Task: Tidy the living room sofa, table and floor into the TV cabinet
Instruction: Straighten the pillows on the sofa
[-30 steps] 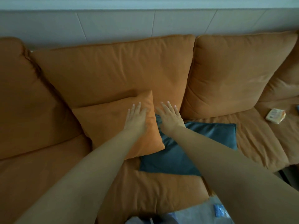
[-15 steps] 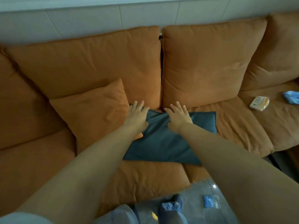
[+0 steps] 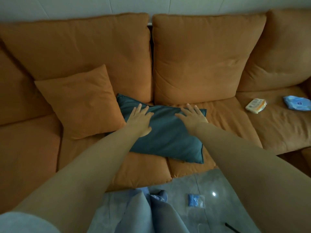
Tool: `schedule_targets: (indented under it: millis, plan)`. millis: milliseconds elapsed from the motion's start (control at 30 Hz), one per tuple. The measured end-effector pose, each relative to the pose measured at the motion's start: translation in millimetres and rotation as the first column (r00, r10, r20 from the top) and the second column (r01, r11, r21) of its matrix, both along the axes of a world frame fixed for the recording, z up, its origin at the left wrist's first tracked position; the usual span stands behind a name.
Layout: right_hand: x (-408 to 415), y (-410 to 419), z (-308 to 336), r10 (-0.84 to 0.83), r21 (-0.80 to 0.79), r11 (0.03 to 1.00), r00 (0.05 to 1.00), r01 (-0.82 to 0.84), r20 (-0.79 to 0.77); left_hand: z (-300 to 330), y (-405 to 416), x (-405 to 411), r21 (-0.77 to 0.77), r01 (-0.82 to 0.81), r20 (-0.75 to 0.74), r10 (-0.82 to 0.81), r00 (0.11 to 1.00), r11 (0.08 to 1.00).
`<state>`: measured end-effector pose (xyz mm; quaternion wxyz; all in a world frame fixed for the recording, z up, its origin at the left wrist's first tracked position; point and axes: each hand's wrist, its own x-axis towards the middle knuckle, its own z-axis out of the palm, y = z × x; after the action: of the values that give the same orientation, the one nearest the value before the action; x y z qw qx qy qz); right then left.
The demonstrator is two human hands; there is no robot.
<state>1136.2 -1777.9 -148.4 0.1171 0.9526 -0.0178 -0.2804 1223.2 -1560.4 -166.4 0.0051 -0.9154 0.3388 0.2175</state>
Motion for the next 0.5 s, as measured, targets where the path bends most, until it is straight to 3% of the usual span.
schedule_targets:
  millis: [500]
  plan:
    - [64.2, -24.5, -29.9, -0.062, 0.180, 0.981, 0.998, 0.066, -0.030, -31.9, -38.1, 72.2, 0.019, -0.166, -0.206, 0.167, 0.964, 0.986]
